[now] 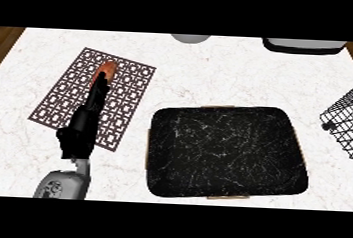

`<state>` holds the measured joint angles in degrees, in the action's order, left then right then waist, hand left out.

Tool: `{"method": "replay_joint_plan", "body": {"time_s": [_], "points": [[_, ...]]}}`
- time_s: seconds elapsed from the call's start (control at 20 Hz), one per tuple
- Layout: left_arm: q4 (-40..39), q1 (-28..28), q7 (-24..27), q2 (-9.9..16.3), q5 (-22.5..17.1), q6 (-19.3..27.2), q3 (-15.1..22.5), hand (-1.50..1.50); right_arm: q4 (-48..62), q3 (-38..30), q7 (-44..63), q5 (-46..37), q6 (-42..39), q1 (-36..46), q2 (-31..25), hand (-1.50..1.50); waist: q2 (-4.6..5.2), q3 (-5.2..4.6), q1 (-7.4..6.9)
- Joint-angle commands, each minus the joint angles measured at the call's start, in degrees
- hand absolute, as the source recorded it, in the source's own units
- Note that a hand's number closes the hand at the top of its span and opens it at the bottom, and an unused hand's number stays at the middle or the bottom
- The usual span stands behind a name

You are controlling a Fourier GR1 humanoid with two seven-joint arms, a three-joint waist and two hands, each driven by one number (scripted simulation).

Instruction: Pick the cupcake from the tray and place it in the tiered basket

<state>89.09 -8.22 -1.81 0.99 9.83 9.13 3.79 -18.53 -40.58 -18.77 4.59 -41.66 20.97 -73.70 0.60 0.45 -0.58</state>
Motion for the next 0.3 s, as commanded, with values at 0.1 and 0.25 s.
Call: {"method": "replay_joint_plan", "body": {"time_s": [0.1, 0.25], "points": [[0.3, 0.7, 0.2, 0.4, -0.9, -0.3, -0.9, 0.0, 5.3, -2.3, -5.5, 1.1, -4.6, -4.9, 0.2, -1.5, -0.01, 0.52, 1.14], [0.3, 0.8, 0.7, 0.5, -1.0, 0.2, -1.6, 0.0, 5.7, -2.5, -5.9, 1.4, -7.1, -7.3, -0.5, -1.5, -0.24, 0.64, 2.29]]}}
